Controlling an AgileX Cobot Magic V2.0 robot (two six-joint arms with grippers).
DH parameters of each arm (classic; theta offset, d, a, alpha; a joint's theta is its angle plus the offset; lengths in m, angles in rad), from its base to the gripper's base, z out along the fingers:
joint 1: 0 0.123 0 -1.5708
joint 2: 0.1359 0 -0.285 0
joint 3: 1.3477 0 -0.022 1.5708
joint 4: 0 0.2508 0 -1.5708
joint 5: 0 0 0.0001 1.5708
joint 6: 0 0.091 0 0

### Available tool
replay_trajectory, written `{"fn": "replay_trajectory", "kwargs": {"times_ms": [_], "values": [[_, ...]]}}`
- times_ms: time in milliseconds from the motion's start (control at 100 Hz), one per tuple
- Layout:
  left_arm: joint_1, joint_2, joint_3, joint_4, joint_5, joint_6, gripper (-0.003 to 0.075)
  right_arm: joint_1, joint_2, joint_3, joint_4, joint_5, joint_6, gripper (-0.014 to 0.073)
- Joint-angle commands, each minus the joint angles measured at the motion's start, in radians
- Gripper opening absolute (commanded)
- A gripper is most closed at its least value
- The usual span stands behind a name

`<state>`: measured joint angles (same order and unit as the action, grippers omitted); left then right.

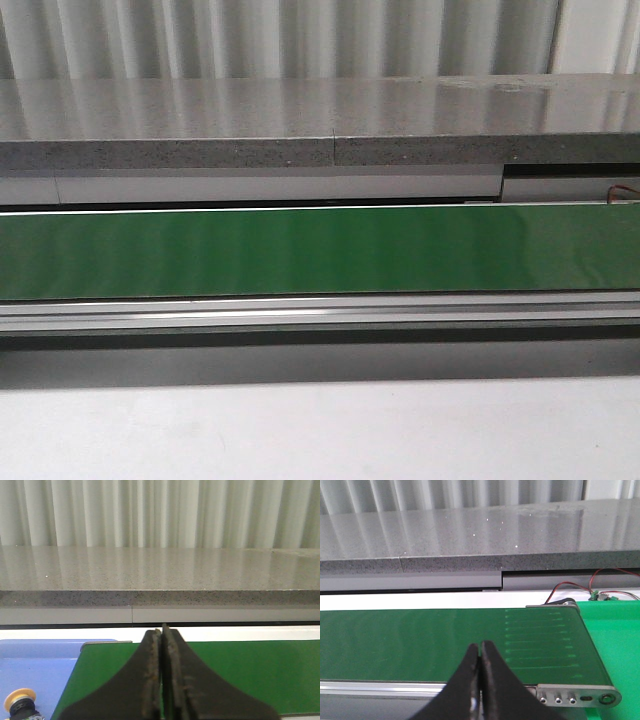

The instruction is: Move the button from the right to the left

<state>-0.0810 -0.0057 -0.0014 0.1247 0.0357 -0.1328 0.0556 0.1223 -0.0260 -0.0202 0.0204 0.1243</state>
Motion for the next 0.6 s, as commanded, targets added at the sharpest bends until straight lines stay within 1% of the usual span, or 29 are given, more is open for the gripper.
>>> {"fn": "replay_trajectory", "kwargs": {"times_ms": [0, 100, 150, 590], "values": [[-0.008, -0.034, 0.024, -0.007, -0.082, -0.008, -0.002, 0.0, -0.052, 0.008, -0.013, -0.107, 0.005, -0.0067], [-0.008, -0.034, 0.024, -0.007, -0.082, -0.008, -0.002, 0.0, -0.122, 0.037, -0.011, -0.106, 0.006, -0.0067], [-0.008, -0.034, 0.024, -0.007, -0.082, -0.008, -0.002, 0.0, -0.153, 0.036, -0.011, -0.081, 0.006, -0.0067], [-0.008, -0.034, 0.024, -0.007, -0.082, -0.008, -0.002, 0.0, -0.146, 0.036, -0.011, -0.084, 0.006, -0.0067]]}}
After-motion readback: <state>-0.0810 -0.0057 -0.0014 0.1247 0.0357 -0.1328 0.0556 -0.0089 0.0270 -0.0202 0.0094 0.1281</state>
